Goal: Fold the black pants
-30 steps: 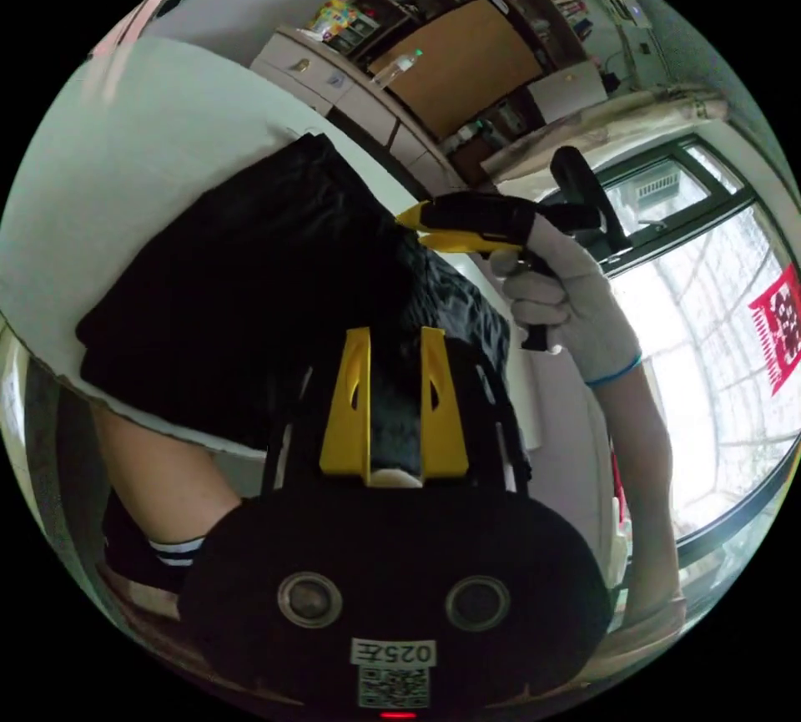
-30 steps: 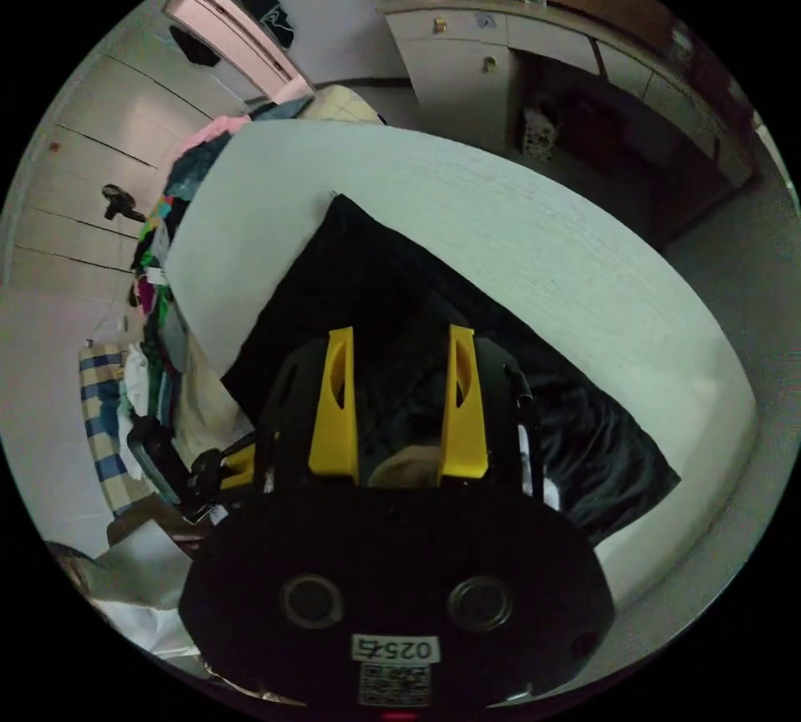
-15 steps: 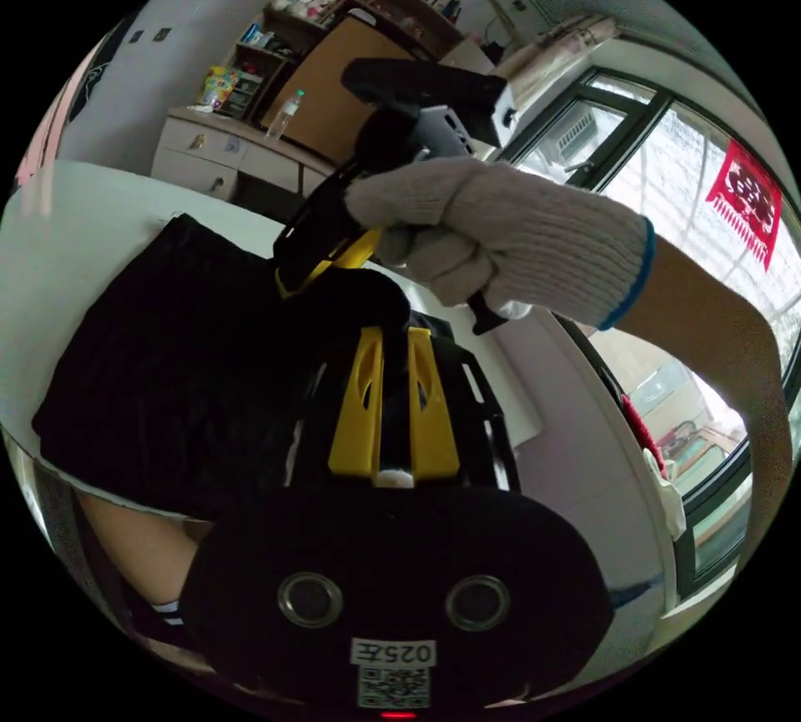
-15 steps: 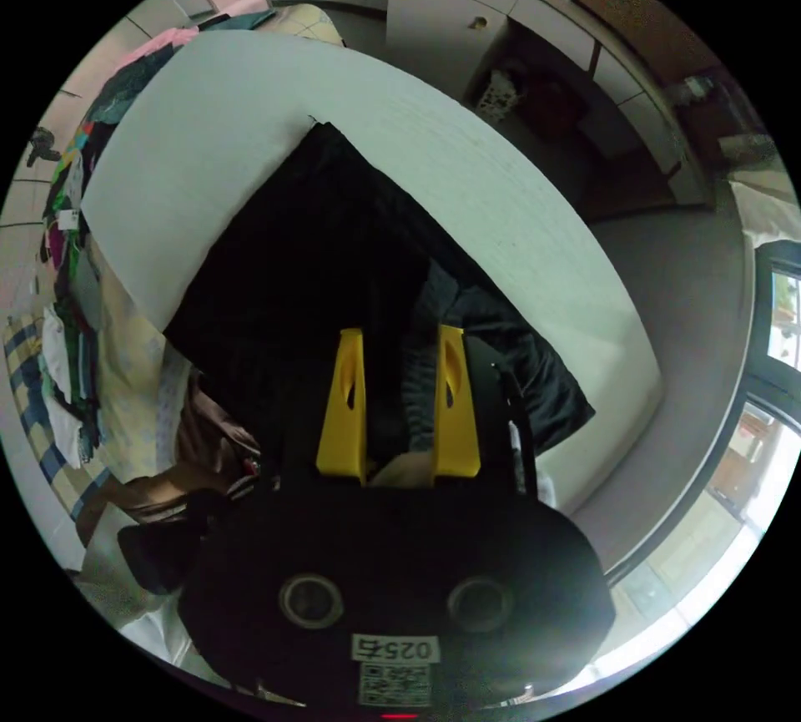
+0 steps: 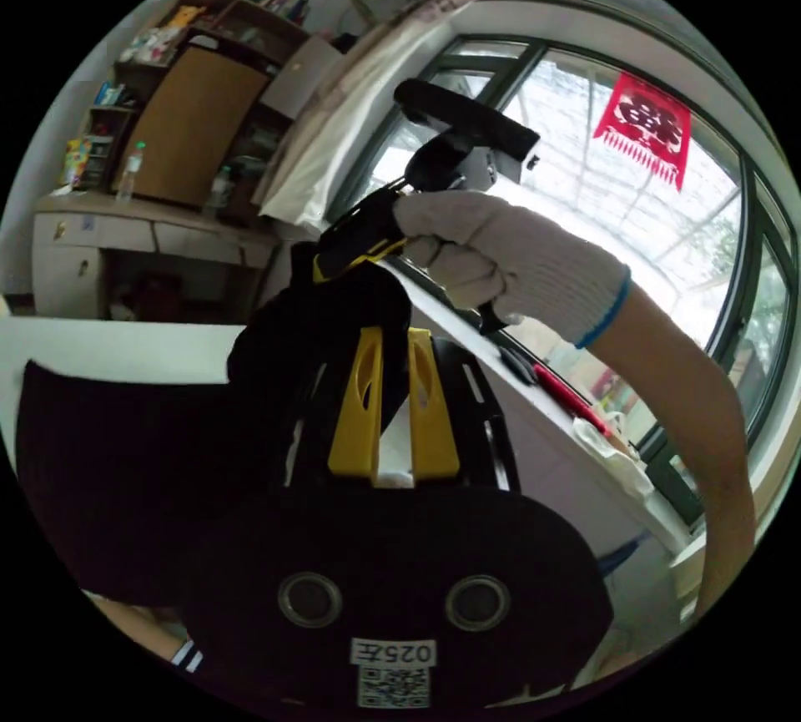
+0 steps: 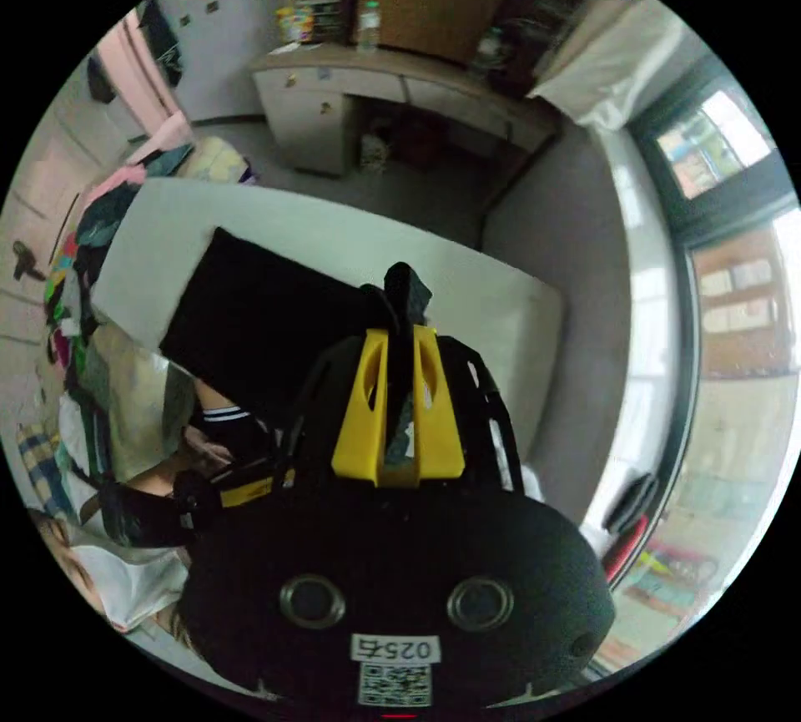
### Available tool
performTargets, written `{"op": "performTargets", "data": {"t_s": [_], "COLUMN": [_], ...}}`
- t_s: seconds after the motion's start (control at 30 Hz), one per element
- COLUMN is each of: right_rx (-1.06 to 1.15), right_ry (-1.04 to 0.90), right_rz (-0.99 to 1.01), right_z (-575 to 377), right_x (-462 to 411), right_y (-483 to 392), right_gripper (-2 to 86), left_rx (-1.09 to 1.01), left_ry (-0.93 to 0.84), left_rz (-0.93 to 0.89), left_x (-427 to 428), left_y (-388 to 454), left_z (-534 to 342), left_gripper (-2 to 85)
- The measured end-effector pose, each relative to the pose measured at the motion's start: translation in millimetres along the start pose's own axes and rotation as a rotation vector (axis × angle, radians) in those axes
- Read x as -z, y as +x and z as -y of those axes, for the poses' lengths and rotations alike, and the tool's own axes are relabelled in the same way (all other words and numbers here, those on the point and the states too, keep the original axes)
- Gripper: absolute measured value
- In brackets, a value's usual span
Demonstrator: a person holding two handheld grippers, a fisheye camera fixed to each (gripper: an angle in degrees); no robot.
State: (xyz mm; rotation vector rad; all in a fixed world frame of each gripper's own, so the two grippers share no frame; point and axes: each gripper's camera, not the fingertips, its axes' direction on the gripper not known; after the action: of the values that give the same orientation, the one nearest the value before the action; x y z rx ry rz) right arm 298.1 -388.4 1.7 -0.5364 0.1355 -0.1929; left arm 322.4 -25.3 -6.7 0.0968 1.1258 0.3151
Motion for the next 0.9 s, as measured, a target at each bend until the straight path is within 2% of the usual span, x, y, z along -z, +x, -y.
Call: {"op": "performTargets", "data": {"t_s": [0.17,0.3,0.47,0.57,0.73,0.8,0.9], "right_rx": [-0.112,-0.104,-0.086,-0.032,-0.216,-0.279,-0.257], "right_ry": [-0.057,-0.148,-0.092,0.015,0.035,0.04,0.102], "right_rz": [-0.245,-0.309,-0.049,-0.018,0.0,0.073,0.277], "right_z": [-23.3,-30.5,-44.9,-72.9,-109.3,-125.5,-139.6], "right_x": [-29.8,-87.5,-108.4,-92.1,-82.6,-90.6,-94.8], "right_y": [81.0,103.2,103.3,103.5,193.9,226.9,232.2], "right_gripper": [5.0,5.0,5.0,5.0,4.9,4.9,5.0], "left_rx": [-0.069,0.072,0.141,0.088,-0.037,0.031,0.05], "left_ry": [-0.085,-0.185,-0.191,-0.179,-0.21,-0.274,-0.229], "left_rz": [-0.026,-0.076,-0.092,-0.127,-0.12,-0.182,-0.173], "left_x": [-97.1,-143.0,-130.2,-109.7,-125.5,-139.5,-113.9], "left_y": [52.3,32.7,-6.1,-9.4,11.4,9.9,2.8], "left_z": [17.4,0.7,-30.0,-30.8,-6.2,-4.9,-22.0], "left_gripper": [0.7,0.8,0.8,0.8,0.9,1.0,0.9]}}
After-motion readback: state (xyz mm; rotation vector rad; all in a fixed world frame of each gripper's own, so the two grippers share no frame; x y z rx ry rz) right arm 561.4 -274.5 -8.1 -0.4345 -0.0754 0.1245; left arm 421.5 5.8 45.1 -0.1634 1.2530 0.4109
